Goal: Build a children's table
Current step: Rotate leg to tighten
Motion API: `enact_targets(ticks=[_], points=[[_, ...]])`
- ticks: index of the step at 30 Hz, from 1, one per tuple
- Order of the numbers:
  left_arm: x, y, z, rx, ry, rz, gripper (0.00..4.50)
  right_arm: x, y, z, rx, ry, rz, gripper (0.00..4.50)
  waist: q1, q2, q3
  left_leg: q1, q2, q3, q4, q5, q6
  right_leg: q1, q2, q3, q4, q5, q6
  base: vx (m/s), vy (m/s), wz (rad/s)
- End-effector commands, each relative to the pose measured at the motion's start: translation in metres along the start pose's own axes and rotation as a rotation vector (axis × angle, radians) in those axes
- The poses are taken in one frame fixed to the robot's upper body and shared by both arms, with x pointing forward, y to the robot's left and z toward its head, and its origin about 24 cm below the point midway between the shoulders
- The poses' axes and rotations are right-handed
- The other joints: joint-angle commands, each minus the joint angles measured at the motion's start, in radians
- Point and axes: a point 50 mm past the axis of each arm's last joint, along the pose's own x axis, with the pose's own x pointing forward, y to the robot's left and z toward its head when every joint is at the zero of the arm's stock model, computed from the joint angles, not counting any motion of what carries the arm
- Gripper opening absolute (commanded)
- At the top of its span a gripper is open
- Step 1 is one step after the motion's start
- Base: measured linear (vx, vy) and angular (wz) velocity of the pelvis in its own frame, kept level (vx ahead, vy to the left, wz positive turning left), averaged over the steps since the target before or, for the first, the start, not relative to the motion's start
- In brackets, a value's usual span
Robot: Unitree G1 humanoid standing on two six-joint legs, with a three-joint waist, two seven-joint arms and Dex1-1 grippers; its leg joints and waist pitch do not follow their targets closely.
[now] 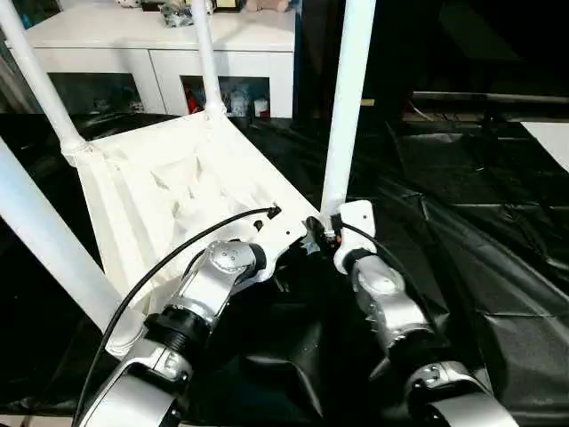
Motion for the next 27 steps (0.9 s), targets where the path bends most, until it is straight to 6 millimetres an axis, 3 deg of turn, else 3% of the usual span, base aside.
enact_targets(ticks=[1,5,10,13,17,18,27], points=[[0.004,-0.012,-0.021,-0.053,0.065,-0.038,0.00,0.001,0.032,0.006,0.015,-0.061,0.199,3.33,0.007,-0.016,-0.041,0.000,0.062,-0.030,-0.065,-0.239,0.061,0.028,-0.074,0.052,-0.082,-0.249,-0.175,0.000,0.000,0.00],[-0.005,-0.013,-0.022,-0.018,0.048,-0.106,0.00,-0.004,0.022,0.011,-0.006,-0.081,0.283,3.67,0.006,-0.017,-0.042,-0.009,0.063,-0.032,-0.064,-0.201,0.084,0.036,-0.072,0.047,-0.073,-0.197,-0.193,0.000,0.000,0.00],[-0.022,-0.020,-0.024,0.033,-0.027,-0.282,0.00,-0.022,0.009,0.010,-0.130,-0.029,0.530,3.81,0.006,-0.015,-0.039,-0.009,0.066,-0.032,-0.063,-0.198,0.090,0.036,-0.069,0.047,-0.074,-0.196,-0.201,0.000,0.000,0.00],[-0.038,-0.026,-0.027,0.057,-0.061,-0.411,0.00,-0.039,-0.006,0.006,-0.203,0.032,0.680,3.81,0.009,-0.009,-0.039,-0.003,0.069,-0.031,-0.064,-0.230,0.088,0.030,-0.069,0.050,-0.076,-0.218,-0.202,0.000,0.000,0.00],[-0.046,-0.021,-0.029,0.060,-0.051,-0.414,0.00,-0.051,-0.012,0.002,-0.256,0.093,0.776,3.81,0.027,-0.008,-0.037,0.004,0.072,-0.025,-0.065,-0.222,0.079,0.025,-0.065,0.052,-0.072,-0.185,-0.220,0.000,0.000,0.00],[-0.048,-0.019,-0.030,0.060,-0.049,-0.415,0.00,-0.054,-0.014,0.001,-0.273,0.109,0.798,3.81,0.025,-0.012,-0.037,-0.001,0.071,-0.027,-0.066,-0.221,0.075,0.031,-0.064,0.050,-0.069,-0.184,-0.218,0.000,0.000,0.00],[-0.060,-0.008,-0.035,0.049,-0.036,-0.381,0.00,-0.053,-0.016,0.006,-0.232,0.095,0.793,3.81,0.024,-0.013,-0.039,-0.002,0.068,-0.027,-0.061,-0.187,0.076,0.032,-0.067,0.050,-0.067,-0.163,-0.221,0.000,0.000,0.00]])
